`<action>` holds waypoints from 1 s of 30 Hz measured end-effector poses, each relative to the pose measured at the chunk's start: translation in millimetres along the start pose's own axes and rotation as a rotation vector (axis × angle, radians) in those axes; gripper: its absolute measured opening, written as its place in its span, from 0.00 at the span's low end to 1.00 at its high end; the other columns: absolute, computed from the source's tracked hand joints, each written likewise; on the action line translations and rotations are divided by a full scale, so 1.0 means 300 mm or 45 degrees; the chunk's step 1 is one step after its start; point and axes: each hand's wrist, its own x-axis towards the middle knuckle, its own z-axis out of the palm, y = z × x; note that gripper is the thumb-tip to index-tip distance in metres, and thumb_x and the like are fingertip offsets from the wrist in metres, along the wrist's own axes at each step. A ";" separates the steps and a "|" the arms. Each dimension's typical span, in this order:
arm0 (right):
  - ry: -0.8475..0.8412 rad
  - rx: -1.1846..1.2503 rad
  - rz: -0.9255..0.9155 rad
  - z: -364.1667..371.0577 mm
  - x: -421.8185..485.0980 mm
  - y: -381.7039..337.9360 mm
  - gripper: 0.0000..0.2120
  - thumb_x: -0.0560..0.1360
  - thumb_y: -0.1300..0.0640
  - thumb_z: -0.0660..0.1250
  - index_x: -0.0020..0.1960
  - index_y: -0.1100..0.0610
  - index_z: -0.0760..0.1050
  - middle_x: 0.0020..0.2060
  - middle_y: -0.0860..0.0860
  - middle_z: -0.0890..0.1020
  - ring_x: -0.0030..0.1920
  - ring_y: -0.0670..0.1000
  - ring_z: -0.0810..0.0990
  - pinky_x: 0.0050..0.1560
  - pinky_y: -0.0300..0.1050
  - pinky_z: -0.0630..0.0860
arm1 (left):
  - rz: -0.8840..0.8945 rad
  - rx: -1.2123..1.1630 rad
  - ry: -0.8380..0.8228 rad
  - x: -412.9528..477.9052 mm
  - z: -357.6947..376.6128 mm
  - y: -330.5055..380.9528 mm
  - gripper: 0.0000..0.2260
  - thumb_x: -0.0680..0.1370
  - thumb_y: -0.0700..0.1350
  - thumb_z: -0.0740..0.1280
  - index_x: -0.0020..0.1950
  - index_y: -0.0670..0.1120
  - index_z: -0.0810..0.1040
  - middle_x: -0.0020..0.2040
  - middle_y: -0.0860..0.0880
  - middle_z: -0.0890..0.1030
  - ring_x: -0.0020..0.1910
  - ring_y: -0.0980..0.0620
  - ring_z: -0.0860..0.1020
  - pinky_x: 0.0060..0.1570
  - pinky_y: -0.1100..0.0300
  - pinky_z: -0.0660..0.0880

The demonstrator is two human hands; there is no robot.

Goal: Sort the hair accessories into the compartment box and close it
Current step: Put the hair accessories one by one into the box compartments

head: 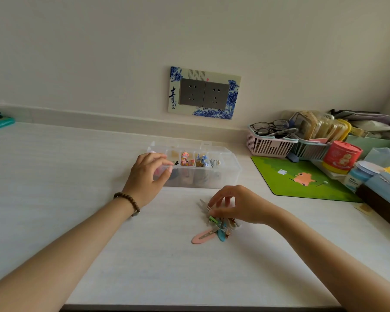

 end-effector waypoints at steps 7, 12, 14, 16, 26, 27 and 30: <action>0.090 0.138 0.006 0.017 0.012 -0.010 0.05 0.69 0.48 0.72 0.37 0.45 0.77 0.36 0.40 0.78 0.35 0.37 0.73 0.35 0.28 0.68 | -0.009 -0.006 -0.008 0.000 0.003 -0.004 0.19 0.73 0.58 0.55 0.51 0.49 0.80 0.56 0.49 0.77 0.60 0.49 0.68 0.61 0.58 0.62; 0.460 0.346 -0.027 -0.054 0.042 -0.032 0.09 0.73 0.48 0.67 0.41 0.51 0.82 0.30 0.38 0.81 0.29 0.35 0.73 0.30 0.26 0.66 | -0.012 -0.012 -0.012 -0.001 0.003 -0.005 0.19 0.73 0.58 0.55 0.51 0.50 0.80 0.56 0.50 0.77 0.60 0.51 0.67 0.60 0.58 0.63; 0.626 0.344 0.001 -0.097 0.078 -0.025 0.09 0.72 0.47 0.68 0.40 0.52 0.82 0.33 0.44 0.82 0.31 0.42 0.73 0.33 0.34 0.68 | -0.011 -0.016 -0.013 0.001 0.002 -0.004 0.20 0.73 0.58 0.55 0.52 0.50 0.80 0.56 0.50 0.77 0.60 0.51 0.67 0.60 0.58 0.63; 0.743 0.295 0.061 -0.134 0.126 -0.004 0.10 0.72 0.48 0.69 0.38 0.53 0.81 0.31 0.46 0.81 0.31 0.45 0.72 0.33 0.39 0.67 | -0.013 -0.010 -0.020 0.003 0.001 -0.004 0.21 0.73 0.59 0.54 0.53 0.49 0.80 0.56 0.50 0.77 0.60 0.52 0.67 0.60 0.58 0.63; 0.721 0.032 0.098 -0.148 0.218 0.049 0.16 0.74 0.43 0.64 0.43 0.55 0.82 0.39 0.45 0.79 0.38 0.44 0.75 0.39 0.42 0.71 | -0.008 -0.014 -0.021 0.003 -0.002 -0.001 0.20 0.73 0.59 0.54 0.52 0.50 0.79 0.57 0.50 0.76 0.60 0.53 0.66 0.60 0.58 0.63; 0.700 0.034 0.069 -0.143 0.216 0.052 0.16 0.75 0.43 0.62 0.45 0.53 0.82 0.44 0.47 0.80 0.43 0.46 0.77 0.44 0.43 0.72 | -0.006 -0.016 -0.018 0.004 -0.002 0.000 0.20 0.73 0.59 0.54 0.52 0.50 0.80 0.57 0.50 0.76 0.60 0.53 0.66 0.60 0.58 0.63; 0.594 0.026 -0.019 -0.127 0.205 0.054 0.19 0.77 0.42 0.55 0.50 0.51 0.82 0.55 0.50 0.79 0.55 0.49 0.75 0.54 0.47 0.71 | 0.000 -0.016 -0.012 0.004 0.000 -0.001 0.20 0.73 0.58 0.55 0.52 0.49 0.80 0.56 0.50 0.76 0.60 0.52 0.67 0.60 0.57 0.64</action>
